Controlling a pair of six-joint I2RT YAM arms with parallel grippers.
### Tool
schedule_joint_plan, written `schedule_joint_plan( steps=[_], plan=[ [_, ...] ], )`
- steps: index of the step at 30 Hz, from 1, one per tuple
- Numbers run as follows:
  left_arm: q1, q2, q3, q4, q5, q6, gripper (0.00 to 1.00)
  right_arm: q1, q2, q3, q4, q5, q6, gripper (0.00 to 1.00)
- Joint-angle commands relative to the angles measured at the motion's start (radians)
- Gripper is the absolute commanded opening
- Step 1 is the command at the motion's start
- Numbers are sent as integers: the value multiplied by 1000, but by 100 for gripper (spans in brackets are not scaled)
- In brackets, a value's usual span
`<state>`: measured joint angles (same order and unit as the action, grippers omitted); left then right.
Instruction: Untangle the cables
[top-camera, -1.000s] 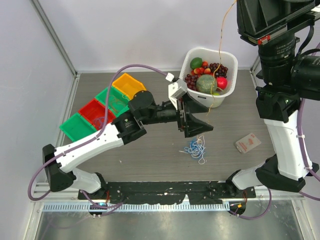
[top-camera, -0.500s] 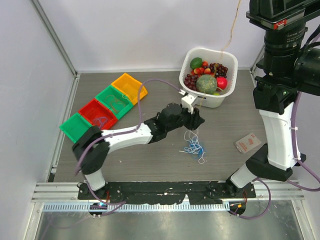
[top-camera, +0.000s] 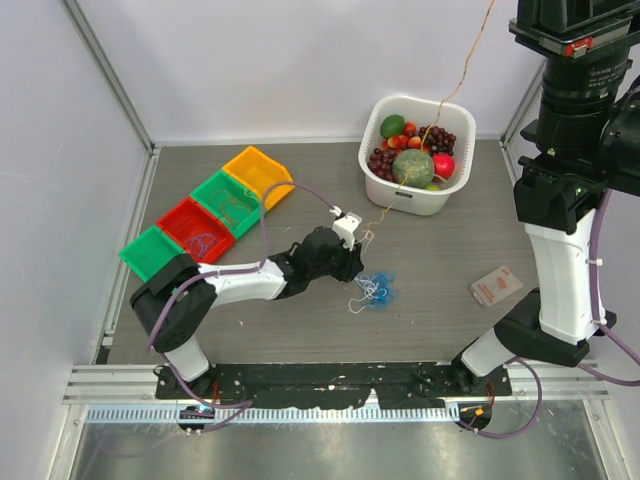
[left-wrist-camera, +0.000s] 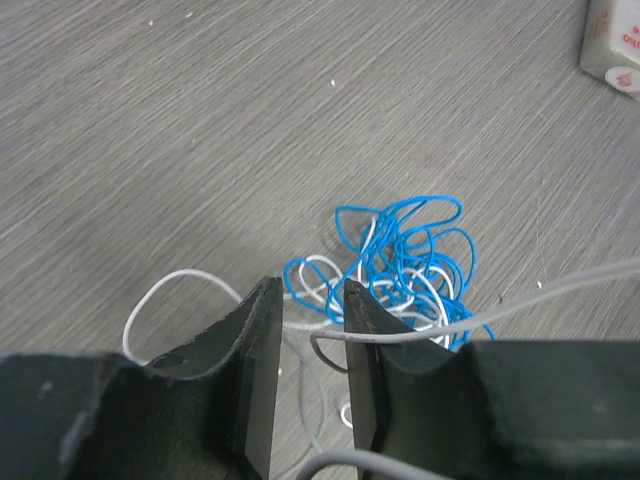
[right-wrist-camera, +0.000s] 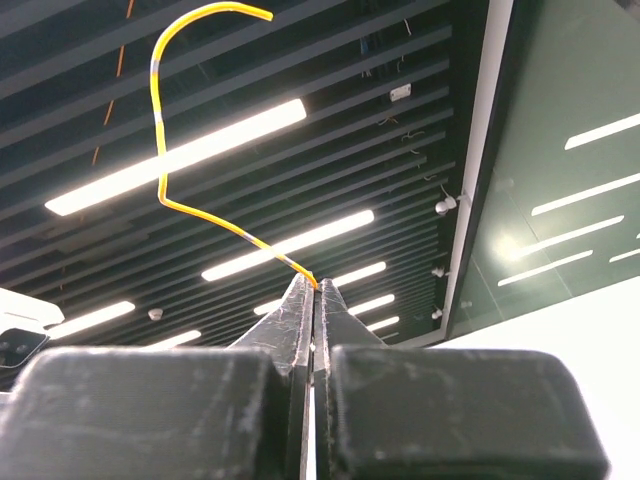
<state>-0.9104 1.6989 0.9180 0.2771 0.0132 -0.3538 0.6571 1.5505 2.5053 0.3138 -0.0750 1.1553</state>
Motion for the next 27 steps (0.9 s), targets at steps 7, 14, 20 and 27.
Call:
schedule_joint_plan(
  steps=[7,14,20,27],
  plan=[
    [19,-79,-113,-6,-111,16,16,-4,-3,87,11,50,-94,1],
    [38,-73,-128,-15,-125,9,5,-2,-26,122,-13,69,-178,1],
    [65,-65,-163,-7,-116,-4,2,-4,-43,139,-2,72,-187,1],
    [94,-51,-176,-24,-110,4,1,-2,-88,152,-1,109,-288,1]
  ],
)
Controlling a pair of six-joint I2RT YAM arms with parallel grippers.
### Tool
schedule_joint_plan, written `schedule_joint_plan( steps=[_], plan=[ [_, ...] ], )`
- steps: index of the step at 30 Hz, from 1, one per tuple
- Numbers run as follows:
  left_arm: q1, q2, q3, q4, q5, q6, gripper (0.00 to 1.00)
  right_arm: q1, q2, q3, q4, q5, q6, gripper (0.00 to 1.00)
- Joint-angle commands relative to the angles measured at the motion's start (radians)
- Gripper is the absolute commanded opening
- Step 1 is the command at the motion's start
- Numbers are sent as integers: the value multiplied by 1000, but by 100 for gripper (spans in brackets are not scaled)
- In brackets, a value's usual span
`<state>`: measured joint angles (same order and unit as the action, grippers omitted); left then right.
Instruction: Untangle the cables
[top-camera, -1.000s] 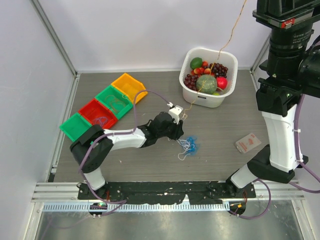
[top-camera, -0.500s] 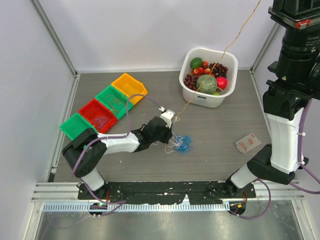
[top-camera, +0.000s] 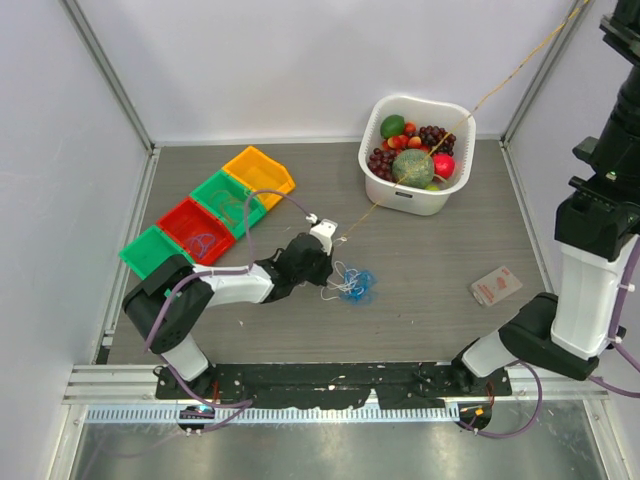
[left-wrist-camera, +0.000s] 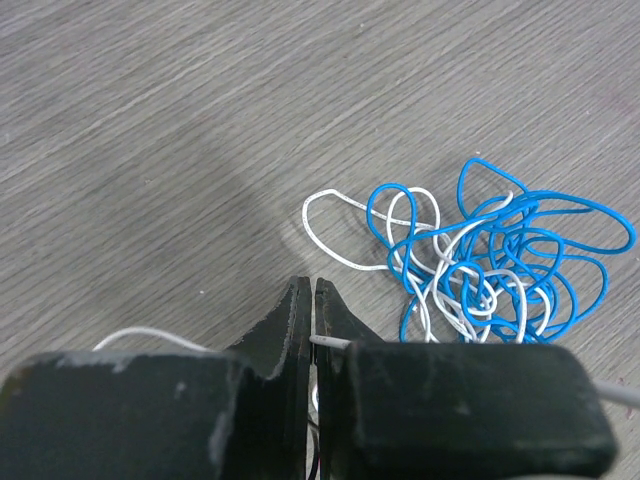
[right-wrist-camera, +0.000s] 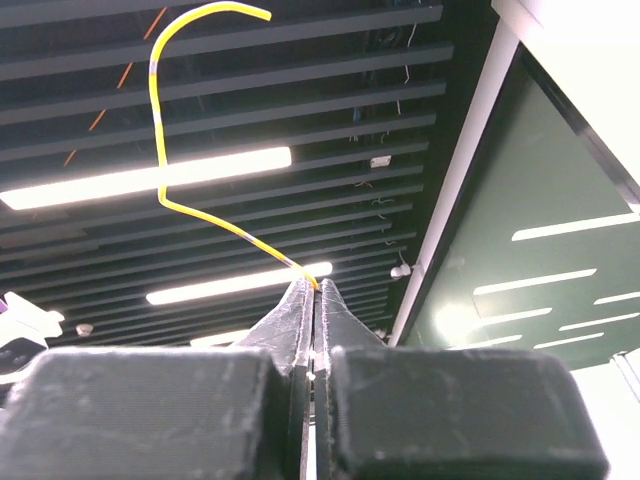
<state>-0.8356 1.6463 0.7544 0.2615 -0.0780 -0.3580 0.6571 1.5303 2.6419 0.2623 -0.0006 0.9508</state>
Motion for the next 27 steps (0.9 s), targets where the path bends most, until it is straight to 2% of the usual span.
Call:
schedule_joint_plan(
  steps=[1,4,9,16,22,27],
  plan=[
    [23,1,-9,-11,-14,10,1,-2,-74,-3,26,30,-95,1],
    [24,-3,5,-13,-6,10,1,-2,-93,-43,12,16,-122,1],
    [24,3,33,-28,1,14,1,-2,-68,1,-1,-44,-155,1],
    [24,26,25,-30,6,19,1,-2,-87,41,-11,-9,-244,0],
    [26,35,34,-48,12,31,2,-1,-137,9,-37,-2,-339,1],
    [24,21,62,-56,17,31,2,-2,-167,-117,-92,-13,-319,1]
  ],
)
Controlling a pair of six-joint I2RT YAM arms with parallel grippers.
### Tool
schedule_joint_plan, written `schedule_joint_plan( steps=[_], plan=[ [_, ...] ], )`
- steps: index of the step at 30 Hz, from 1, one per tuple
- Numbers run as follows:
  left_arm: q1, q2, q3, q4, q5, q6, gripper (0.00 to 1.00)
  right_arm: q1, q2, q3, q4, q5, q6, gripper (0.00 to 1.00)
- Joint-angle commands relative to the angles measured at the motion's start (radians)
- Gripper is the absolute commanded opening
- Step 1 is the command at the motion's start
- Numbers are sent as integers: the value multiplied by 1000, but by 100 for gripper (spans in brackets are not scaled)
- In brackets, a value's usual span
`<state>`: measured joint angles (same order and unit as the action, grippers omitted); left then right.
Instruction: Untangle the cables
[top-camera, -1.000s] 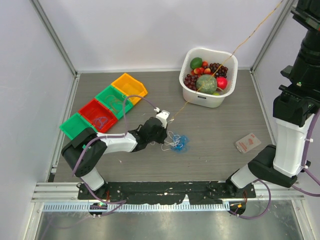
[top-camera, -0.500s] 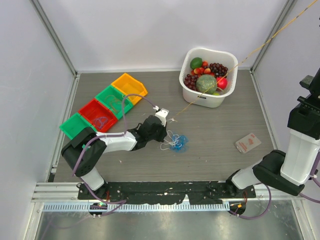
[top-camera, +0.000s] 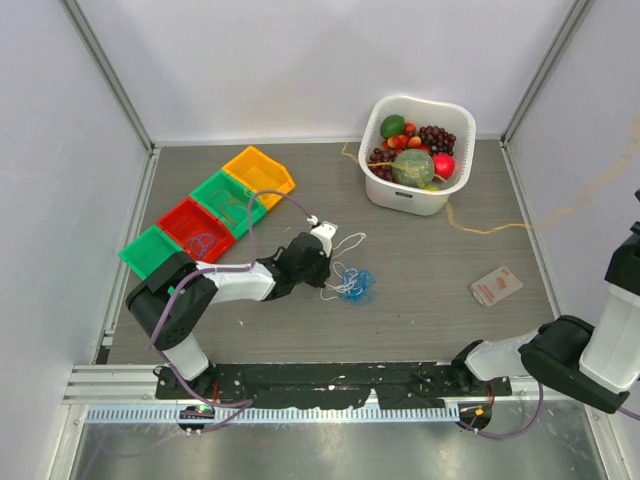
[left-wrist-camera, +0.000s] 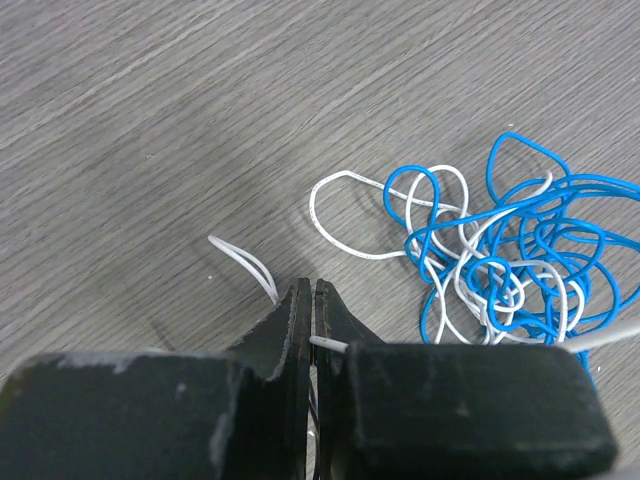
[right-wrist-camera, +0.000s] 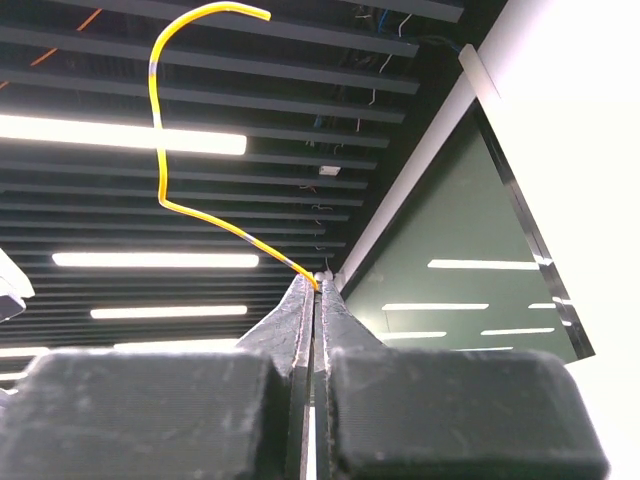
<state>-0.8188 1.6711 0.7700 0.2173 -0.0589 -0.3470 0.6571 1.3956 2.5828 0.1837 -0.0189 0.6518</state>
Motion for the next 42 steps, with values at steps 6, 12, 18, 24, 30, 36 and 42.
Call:
schedule_joint_plan(
  steps=[6,12,18,24,30,36,42],
  plan=[
    [9,-16,57,-12,10,10,4,-2,-14,-55,-52,-15,-44,1],
    [9,-140,78,-39,42,-56,51,-1,-171,-436,-113,-4,-38,1],
    [9,-405,86,-107,194,-83,90,-2,-268,-680,-217,-6,-35,1],
    [9,-588,156,-287,343,-70,93,-2,-311,-780,-285,-30,-41,1],
    [18,-406,455,-741,200,-90,99,-4,-334,-817,-329,-4,-55,0],
    [41,-27,691,-1159,323,-121,91,-2,-351,-826,-368,16,-86,1],
    [11,-42,635,-1297,-73,-130,89,-2,-405,-860,-417,94,-83,1]
  ],
)
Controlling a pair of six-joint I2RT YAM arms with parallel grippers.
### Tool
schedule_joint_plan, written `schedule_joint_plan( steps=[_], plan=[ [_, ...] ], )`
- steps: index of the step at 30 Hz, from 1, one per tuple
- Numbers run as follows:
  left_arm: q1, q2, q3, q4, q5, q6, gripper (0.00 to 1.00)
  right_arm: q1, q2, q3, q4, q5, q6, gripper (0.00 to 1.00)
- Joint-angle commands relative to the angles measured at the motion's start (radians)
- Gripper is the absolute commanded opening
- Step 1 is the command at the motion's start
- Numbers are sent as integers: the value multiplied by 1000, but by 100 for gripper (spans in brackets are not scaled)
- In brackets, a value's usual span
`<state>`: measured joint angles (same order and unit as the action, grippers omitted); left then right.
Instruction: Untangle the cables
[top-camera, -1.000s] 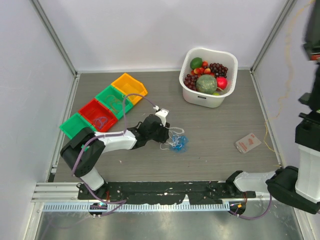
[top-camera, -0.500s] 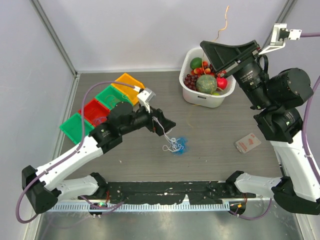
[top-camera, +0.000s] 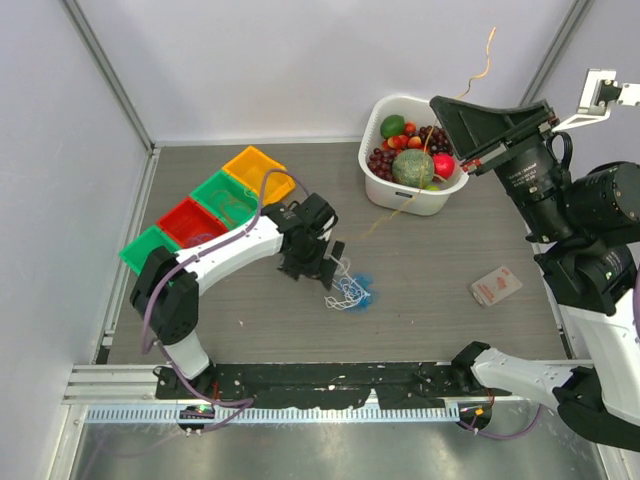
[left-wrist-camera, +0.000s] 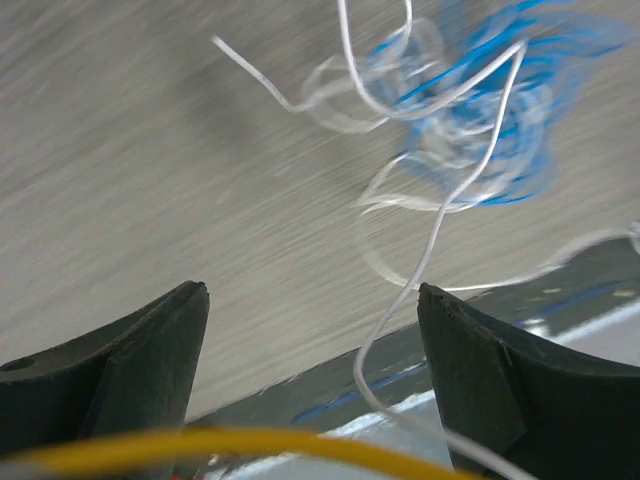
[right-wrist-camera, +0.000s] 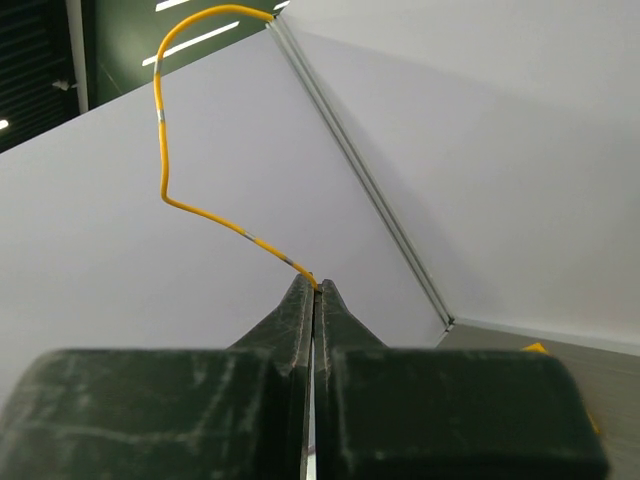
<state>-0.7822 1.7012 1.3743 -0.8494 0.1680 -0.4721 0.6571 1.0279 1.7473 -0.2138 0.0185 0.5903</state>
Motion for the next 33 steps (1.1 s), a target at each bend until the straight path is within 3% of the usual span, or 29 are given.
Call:
schedule_joint_plan(
  steps=[1,6,9,11,13,17,19,21,24,28,33],
  plan=[
    [-35,-72,41,-278,-402,6,89,-2,-43,-34,-19,72,-21,1],
    [-46,-104,57,-398,-645,72,90,-2,-45,-71,-24,92,-23,0],
    [-58,-120,66,-485,-728,104,90,-2,-37,-75,-41,58,-12,1],
    [-58,-130,52,-517,-704,153,90,-2,-41,-91,-50,58,-4,1],
    [-58,-136,43,-525,-551,200,91,-2,-49,-114,-49,67,0,1],
    [-51,-123,54,-492,-94,205,95,-2,-42,-131,-48,77,11,1],
    [-46,-127,-4,-369,189,149,95,-2,-31,-115,-58,57,9,0],
    [-46,-117,-84,-250,367,63,94,-2,-28,-105,-68,51,8,1],
    [-48,-126,-171,-153,464,-34,93,-2,-34,-103,-79,55,-7,1],
    [-3,-166,-204,-90,478,-173,93,-2,-34,-120,-90,22,11,1],
    [29,-178,-276,88,639,-455,89,-1,-83,-362,-64,-231,25,1]
  ],
)
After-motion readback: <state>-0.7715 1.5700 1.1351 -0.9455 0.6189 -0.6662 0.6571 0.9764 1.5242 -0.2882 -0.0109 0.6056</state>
